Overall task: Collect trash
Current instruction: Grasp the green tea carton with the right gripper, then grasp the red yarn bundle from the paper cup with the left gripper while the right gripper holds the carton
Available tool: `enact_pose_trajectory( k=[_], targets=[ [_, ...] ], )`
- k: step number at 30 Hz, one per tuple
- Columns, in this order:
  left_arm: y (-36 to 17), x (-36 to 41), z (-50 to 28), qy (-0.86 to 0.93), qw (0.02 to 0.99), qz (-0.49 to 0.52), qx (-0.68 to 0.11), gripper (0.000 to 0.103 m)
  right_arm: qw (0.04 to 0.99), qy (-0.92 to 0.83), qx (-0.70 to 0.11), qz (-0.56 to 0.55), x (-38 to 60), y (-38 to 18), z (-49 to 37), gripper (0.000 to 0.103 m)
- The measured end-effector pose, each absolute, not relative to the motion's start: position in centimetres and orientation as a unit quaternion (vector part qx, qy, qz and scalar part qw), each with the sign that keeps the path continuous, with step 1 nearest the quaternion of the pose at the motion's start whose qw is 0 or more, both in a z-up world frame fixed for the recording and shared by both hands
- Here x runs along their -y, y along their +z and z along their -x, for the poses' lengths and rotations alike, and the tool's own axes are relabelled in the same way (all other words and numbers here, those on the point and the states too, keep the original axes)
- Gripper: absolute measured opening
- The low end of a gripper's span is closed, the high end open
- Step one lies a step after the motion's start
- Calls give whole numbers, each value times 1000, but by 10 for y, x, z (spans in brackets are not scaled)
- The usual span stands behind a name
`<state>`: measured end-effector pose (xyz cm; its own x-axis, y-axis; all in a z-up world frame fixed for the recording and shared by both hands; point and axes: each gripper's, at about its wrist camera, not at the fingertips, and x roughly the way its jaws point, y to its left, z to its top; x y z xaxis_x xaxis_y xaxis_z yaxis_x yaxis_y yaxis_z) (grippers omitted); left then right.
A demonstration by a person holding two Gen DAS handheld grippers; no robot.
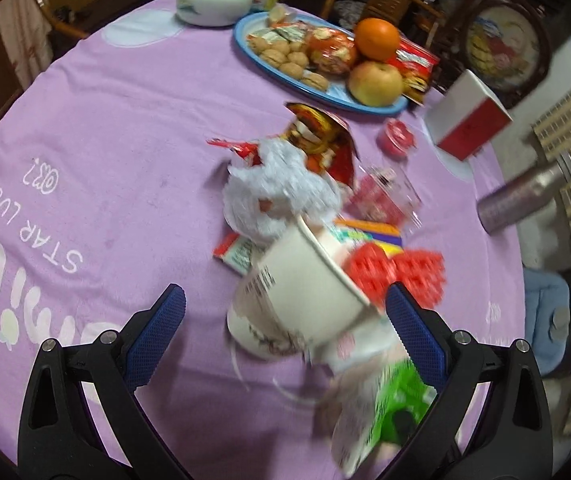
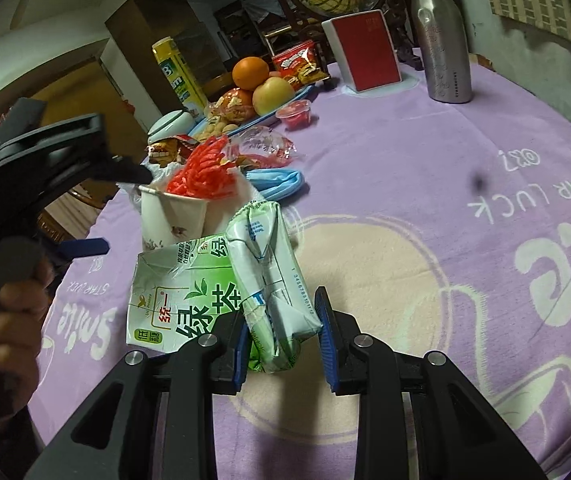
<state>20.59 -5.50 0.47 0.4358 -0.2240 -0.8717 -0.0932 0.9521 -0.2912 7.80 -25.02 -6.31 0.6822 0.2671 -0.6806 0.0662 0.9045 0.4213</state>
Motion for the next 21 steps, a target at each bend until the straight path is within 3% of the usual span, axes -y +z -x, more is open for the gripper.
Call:
enact_pose_trajectory(
  k=[6, 8, 21],
  targets=[
    [-8, 50, -211, -39, 816, 170, -551, 95, 892, 63, -391, -218, 252, -62, -76, 30],
    [-5, 45, -207, -37, 819, 180, -543, 90, 892, 65, -389, -220, 252, -62, -76, 30],
    [-11, 14, -172, -70, 795, 213, -564, 81, 896, 75, -377, -222, 253, -60, -72, 30]
  ],
)
